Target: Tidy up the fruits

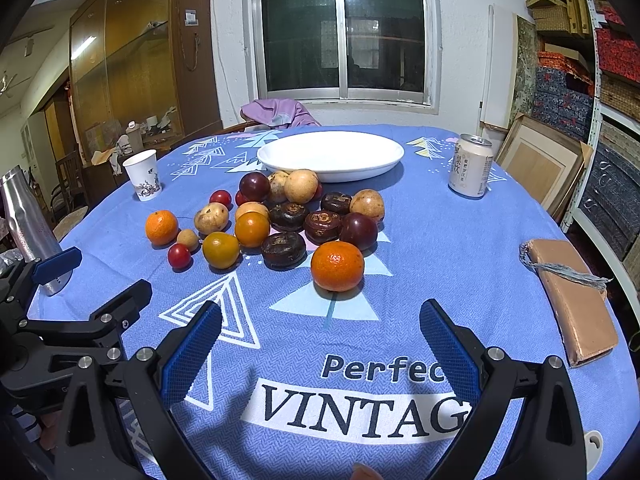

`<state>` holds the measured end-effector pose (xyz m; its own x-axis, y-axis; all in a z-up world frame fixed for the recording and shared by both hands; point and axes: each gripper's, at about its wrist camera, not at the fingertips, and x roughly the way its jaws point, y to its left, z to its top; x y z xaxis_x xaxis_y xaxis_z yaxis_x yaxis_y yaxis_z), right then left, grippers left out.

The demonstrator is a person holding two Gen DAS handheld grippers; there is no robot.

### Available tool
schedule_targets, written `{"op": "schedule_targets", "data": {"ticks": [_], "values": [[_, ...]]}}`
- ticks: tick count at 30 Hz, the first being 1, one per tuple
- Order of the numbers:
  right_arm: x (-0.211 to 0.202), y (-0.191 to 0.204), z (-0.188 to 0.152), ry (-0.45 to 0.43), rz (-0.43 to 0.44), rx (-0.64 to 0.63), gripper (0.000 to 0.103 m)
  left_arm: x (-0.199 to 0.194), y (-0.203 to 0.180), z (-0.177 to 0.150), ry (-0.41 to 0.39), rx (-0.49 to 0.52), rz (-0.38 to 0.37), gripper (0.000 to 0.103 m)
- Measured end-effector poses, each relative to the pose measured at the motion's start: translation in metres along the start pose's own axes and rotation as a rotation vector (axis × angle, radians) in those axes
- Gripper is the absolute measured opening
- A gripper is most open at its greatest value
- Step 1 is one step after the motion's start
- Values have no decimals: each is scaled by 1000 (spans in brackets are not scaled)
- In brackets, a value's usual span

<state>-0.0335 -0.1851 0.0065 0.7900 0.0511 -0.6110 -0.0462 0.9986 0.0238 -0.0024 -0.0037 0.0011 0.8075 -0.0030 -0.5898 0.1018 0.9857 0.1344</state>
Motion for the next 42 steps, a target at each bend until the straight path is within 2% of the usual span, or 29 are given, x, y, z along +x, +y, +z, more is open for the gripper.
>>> {"op": "schedule_targets", "data": {"ticks": [42], "values": [[-2,-1,0,-1,2,2,100,2,2,-4,3,1,-3,99]]}}
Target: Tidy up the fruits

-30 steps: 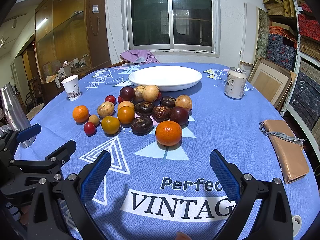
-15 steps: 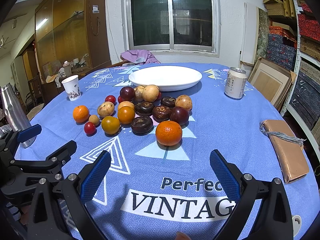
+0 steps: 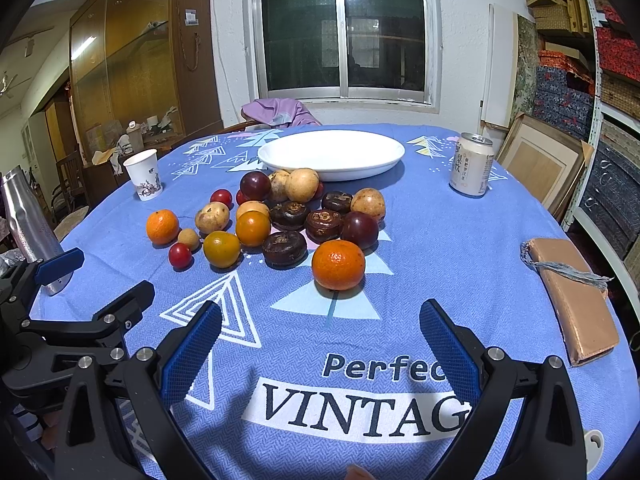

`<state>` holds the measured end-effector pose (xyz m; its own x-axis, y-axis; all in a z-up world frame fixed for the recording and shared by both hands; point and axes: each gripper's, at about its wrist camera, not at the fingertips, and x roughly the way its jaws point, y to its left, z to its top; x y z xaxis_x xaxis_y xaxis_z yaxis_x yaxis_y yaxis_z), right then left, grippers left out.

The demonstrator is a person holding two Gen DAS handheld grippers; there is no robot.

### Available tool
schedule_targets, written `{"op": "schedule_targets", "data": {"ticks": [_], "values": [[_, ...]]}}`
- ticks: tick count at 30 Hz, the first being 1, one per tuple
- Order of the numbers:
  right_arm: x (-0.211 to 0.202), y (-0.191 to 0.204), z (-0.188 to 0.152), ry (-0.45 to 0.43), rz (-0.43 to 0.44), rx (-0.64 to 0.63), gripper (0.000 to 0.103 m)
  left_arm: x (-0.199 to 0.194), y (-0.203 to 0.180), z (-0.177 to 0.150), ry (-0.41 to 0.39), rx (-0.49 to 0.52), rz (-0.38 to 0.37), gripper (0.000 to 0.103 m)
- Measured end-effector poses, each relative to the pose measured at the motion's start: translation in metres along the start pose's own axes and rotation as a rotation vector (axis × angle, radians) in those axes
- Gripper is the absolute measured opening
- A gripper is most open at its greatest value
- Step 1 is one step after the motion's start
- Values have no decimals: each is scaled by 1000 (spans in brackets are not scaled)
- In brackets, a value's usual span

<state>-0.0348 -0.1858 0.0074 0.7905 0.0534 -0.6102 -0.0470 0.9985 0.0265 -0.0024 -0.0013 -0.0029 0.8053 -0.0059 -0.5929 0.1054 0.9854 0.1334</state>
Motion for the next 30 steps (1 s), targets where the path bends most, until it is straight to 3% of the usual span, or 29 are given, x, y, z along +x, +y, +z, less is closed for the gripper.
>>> {"op": "schedule_targets", "data": {"ticks": [5,11,13,16,17,19,21,22,23,24,26,27,28,30], "values": [[1,0,0,3,20,6,100,0,0,0,4,-1,-4,99],[6,-13,-2,51,106,83,100,10,17,-5,56,-80,-107,99],[-2,-32,0,1,170,166,100,13,25,-8,71,-114,-176,99],[-20,-72,-10,-195,419,408,100,20,39,-13,80,-188,-312,99],[-16,-83,-20,-225,483,511,100,22,44,-14,83,-216,-343,99],[5,-81,-21,-83,529,543,100,24,49,-15,83,-257,-350,99],[23,-72,-21,46,636,540,100,23,48,-14,73,-263,-359,99],[23,-73,-20,41,655,547,100,21,46,-14,63,-272,-385,99],[16,-78,-19,-8,664,568,100,20,47,-15,53,-294,-418,99],[3,-90,-19,-132,665,612,100,17,47,-16,46,-315,-451,99],[-15,-99,-24,-282,613,653,100,19,42,-15,66,-286,-523,99],[-15,-88,-25,-260,553,615,100,19,38,-14,80,-257,-511,99],[-7,-73,-21,-179,557,551,100,19,36,-13,85,-233,-475,99],[3,-46,-14,-80,633,405,100,16,32,-8,63,-173,-382,99]]}}
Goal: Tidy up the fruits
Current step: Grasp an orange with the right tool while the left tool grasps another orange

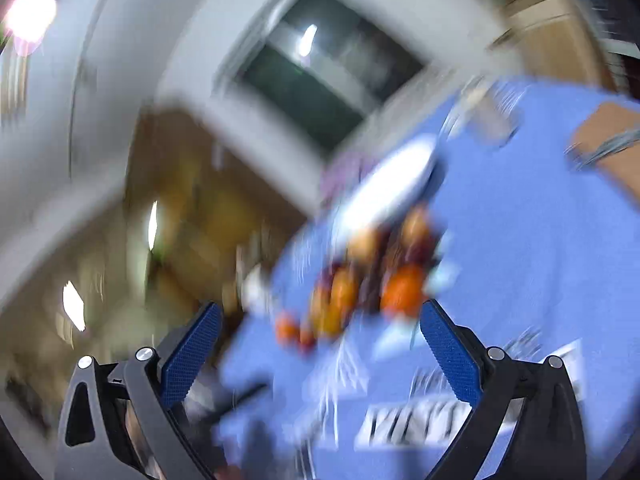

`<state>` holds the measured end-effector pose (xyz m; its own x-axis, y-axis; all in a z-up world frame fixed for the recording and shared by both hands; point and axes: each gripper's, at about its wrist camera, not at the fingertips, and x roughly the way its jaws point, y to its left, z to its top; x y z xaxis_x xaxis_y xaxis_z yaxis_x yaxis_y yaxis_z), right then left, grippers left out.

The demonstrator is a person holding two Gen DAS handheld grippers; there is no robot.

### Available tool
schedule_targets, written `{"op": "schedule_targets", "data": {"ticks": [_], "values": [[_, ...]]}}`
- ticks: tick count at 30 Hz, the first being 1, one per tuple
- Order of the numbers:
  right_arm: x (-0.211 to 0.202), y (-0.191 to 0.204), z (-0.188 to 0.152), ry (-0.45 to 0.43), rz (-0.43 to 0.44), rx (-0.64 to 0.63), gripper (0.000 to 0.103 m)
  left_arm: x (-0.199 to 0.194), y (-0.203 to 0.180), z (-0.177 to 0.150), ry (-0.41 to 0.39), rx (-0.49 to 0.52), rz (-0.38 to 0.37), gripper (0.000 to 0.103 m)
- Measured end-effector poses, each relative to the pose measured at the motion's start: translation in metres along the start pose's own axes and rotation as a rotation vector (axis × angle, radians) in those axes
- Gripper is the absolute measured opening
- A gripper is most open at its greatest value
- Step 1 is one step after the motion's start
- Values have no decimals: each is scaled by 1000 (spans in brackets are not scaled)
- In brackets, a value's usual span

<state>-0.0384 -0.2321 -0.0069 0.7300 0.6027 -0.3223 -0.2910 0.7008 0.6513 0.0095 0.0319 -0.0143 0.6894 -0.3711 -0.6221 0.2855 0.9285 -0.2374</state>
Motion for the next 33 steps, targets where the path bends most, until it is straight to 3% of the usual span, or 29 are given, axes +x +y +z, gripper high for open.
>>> {"op": "schedule_targets", "data": {"ticks": [2,3,4,6,8,11,17,21,29,31,33], "values": [[-1,19,-3,-46,-71,-118,100,-2,0,7,-14,34,106,99],[-1,33,-5,-103,-174,-230,100,-2,3,13,-6,33,112,99],[3,38,-4,-102,-237,-294,100,0,9,22,17,28,103,99],[22,54,1,-31,-395,-443,100,6,23,39,54,4,93,99],[47,60,9,64,-548,-541,100,21,41,58,83,-16,142,99],[54,45,21,125,-637,-594,100,48,58,71,122,-41,185,99],[69,-6,30,219,-598,-462,100,79,74,68,141,-64,218,99],[80,-17,34,235,-593,-412,85,86,80,70,122,-106,191,99],[109,-22,28,359,-578,-398,48,91,71,71,137,24,249,99],[108,-21,30,356,-576,-396,46,91,74,71,136,16,245,99],[107,-22,30,355,-561,-382,46,89,77,72,133,5,231,91]]}}
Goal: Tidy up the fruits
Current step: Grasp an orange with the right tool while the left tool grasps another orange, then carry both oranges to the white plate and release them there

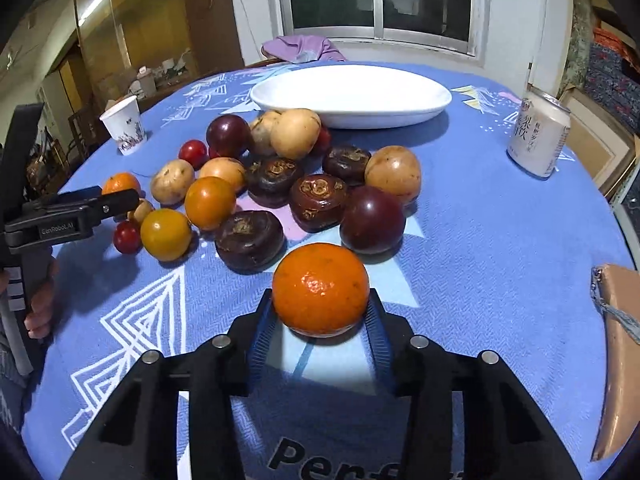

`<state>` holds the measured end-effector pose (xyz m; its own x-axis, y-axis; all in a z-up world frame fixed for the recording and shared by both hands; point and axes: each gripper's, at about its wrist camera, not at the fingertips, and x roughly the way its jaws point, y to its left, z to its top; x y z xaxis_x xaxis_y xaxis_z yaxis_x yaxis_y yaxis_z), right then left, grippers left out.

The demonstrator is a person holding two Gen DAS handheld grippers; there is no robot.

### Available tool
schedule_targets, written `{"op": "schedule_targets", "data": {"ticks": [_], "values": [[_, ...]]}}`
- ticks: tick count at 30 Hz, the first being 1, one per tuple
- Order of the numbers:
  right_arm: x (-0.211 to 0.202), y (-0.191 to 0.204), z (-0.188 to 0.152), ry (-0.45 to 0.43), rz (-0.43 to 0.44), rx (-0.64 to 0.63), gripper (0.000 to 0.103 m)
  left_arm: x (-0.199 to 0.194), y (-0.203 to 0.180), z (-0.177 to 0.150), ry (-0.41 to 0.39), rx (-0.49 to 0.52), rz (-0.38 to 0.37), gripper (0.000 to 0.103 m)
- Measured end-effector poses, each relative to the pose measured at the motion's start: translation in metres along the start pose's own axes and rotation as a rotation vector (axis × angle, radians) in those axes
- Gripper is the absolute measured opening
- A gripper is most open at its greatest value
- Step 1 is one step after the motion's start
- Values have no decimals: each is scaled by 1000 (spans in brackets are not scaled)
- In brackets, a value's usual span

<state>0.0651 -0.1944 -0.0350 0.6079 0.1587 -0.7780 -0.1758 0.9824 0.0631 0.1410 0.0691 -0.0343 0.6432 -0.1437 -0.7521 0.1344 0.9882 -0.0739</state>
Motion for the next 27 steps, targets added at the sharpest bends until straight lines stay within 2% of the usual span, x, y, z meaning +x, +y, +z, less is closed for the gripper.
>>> {"op": "schedule_targets", "data": {"ticks": [1,3,5,7,11,16,18,19,21,27], "values": [[0,-1,0,-2,4,4,45,-1,3,1,-5,-9,-16,86],[0,-2,0,-4,11,9,45,-4,8,3,-17,-24,-25,67],[-1,-3,0,-5,17,14,45,-2,13,4,-11,-21,-19,56],[-1,-4,0,-6,23,19,45,1,16,2,13,-34,-57,56],[-1,-5,-1,-5,25,21,45,-1,9,-1,-4,9,-21,56],[-1,-4,-1,-6,22,20,45,7,22,4,2,-68,-59,59],[-1,-5,-1,-6,22,20,45,13,13,1,33,-35,-74,59],[-1,-5,-1,-7,23,21,45,13,7,-1,31,-7,-57,59],[-2,-5,-1,-9,28,25,45,12,-4,-3,34,47,-39,49],[-2,-6,-1,-14,34,34,44,10,4,-3,19,4,-46,45]]}}
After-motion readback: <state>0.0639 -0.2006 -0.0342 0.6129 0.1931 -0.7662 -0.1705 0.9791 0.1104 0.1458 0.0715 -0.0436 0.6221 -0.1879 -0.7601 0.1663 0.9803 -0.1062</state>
